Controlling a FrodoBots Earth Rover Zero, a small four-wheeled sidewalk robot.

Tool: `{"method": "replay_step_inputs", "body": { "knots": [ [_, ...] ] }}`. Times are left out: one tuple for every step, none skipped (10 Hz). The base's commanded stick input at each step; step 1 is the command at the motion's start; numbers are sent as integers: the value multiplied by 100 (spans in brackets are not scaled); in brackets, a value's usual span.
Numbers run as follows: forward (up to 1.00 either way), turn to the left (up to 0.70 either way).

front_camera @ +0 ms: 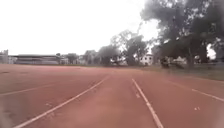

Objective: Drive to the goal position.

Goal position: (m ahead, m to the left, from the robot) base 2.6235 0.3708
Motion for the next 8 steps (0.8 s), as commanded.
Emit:
{"method": "replay_step_inputs", "body": {
  "knots": [
    [45, 0],
    [45, 0],
    [45, 0],
    [45, 0],
    [45, 0],
    [45, 0],
    [45, 0],
    [45, 0]
  ]
}}
